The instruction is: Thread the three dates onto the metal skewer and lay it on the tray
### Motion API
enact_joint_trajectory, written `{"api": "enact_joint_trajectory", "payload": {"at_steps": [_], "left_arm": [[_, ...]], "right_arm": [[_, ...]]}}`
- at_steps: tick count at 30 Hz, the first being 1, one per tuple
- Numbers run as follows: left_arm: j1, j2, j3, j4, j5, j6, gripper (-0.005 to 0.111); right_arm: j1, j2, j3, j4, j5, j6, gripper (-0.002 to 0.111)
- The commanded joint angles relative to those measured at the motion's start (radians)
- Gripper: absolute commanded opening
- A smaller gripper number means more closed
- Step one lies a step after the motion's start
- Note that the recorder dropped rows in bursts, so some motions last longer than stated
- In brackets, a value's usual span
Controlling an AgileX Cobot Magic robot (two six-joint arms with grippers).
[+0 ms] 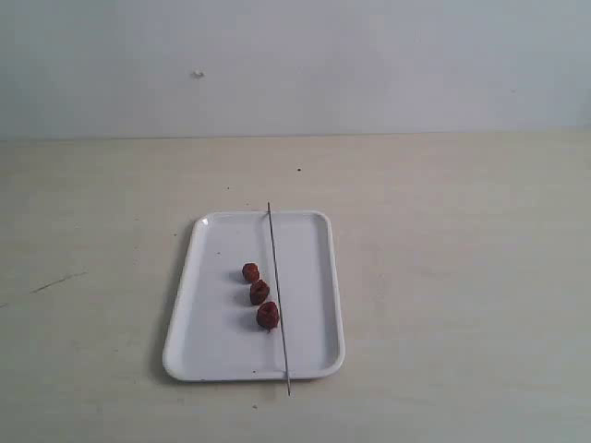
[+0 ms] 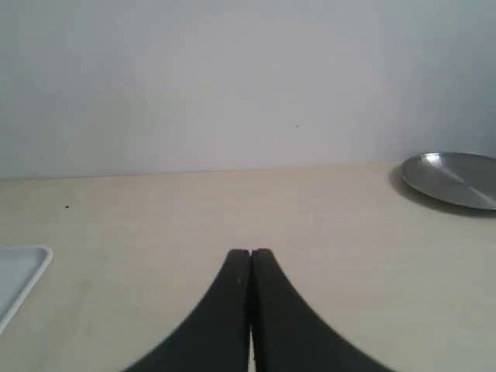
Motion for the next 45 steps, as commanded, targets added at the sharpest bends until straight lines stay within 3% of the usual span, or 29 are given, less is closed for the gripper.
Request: {"api": "enact_joint_trajectory", "payload": {"at_steps": [1,12,16,22,25,27,31,35,38,45], "left_arm": [[0.001,-0.004,-0.003,-0.002,0.001,0.005,0.0],[0.001,-0.004,-0.003,-0.002,0.001,0.005,0.0],[0.001,-0.004,-0.003,-0.002,0.001,0.005,0.0],[0.001,-0.004,-0.003,-0.002,0.001,0.005,0.0],[0.001,-0.004,-0.003,-0.002,0.001,0.005,0.0],[0.001,-0.004,-0.003,-0.002,0.001,0.005,0.0],[0.001,-0.004,-0.003,-0.002,0.001,0.005,0.0],[0.001,-0.004,-0.003,-0.002,0.001,0.005,0.0],[0.001,-0.004,-0.003,-0.002,0.001,0.005,0.0],[0.001,-0.004,-0.003,-0.002,0.001,0.005,0.0]], "right_arm": [[-0.005,-0.006,0.003,-0.004,-0.001,-0.002,0.0],[-0.005,-0.006,0.003,-0.007,-0.004,-0.011,0.0],[-0.005,-0.006,0.003,-0.013,-0.082,-0.014,0.0],[-0.005,-0.006,0.003,0.038,-0.35,0.24,0.0],[-0.005,-0.006,0.003,0.043,-0.558,0.596,0.0],[-0.005,-0.006,-0.017,0.006,-0.719,0.67,0.0],[-0.005,0.064,-0.195,-0.018,-0.508,0.633,0.0],[-0.005,0.293,-0.486,-0.223,-0.122,0.52,0.0],[-0.005,0.483,-0.641,-0.26,0.154,0.389,0.0],[0.001,0.932,-0.874,0.021,0.583,0.085,0.0]]}}
